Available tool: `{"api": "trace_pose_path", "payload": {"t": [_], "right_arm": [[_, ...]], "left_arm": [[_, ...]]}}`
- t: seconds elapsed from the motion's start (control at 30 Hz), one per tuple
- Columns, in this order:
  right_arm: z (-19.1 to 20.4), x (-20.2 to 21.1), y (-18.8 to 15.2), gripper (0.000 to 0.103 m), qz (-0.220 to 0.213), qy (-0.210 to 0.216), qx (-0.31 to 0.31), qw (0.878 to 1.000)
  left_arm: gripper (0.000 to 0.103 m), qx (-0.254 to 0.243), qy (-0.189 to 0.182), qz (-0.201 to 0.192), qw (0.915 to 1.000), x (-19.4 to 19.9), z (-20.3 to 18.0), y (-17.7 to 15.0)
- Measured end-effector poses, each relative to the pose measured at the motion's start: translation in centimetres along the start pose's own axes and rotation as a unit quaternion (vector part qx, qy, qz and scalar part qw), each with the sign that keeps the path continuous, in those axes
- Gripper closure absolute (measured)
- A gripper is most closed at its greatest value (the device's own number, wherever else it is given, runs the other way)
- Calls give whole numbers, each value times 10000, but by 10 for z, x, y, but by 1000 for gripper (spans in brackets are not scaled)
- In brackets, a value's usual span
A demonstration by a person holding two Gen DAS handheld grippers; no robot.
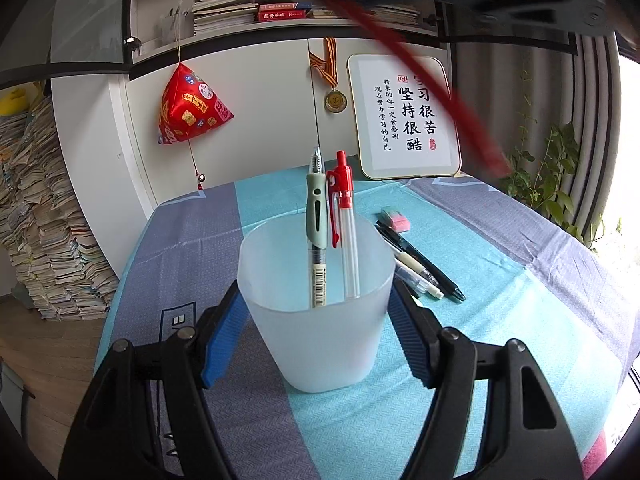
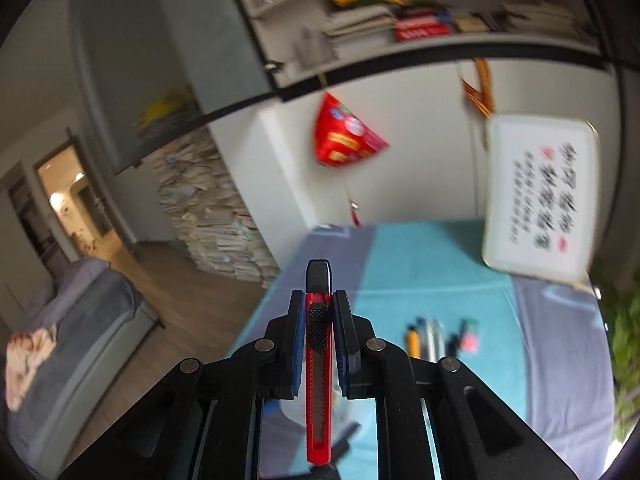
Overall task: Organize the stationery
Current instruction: 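Lower the red box cutter into the cup and release it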
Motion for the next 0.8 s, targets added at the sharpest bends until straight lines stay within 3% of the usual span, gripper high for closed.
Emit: {"api": "trace_pose_path", "payload": {"t": [0.2, 0.33, 0.67, 0.8], "right_arm": [[2, -42, -7, 89, 90, 113, 209, 9997], [-3, -48, -15, 89, 48, 129, 319, 9994], [-16, -31, -38, 89, -49, 93, 399, 9991], [-22, -30, -45, 89, 192, 106, 271, 9994]], "left_arm": [[34, 19, -15, -5, 10000, 0, 0, 0], [34, 33, -30, -6, 10000, -1, 0, 0], [34, 89, -75, -1, 9999, -2, 1, 1], [34, 43, -45, 1, 10000, -1, 0, 2]]}}
Point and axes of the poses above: each gripper's, at about its wrist camera, not at the fingertips, and x roughly against the way its jaws point, z to its left, y to its top, the point moved 4 cm from there along -x, roughly the way its jaws point, and after that the axes turned 14 degrees about -x, right-handed, at the moved point
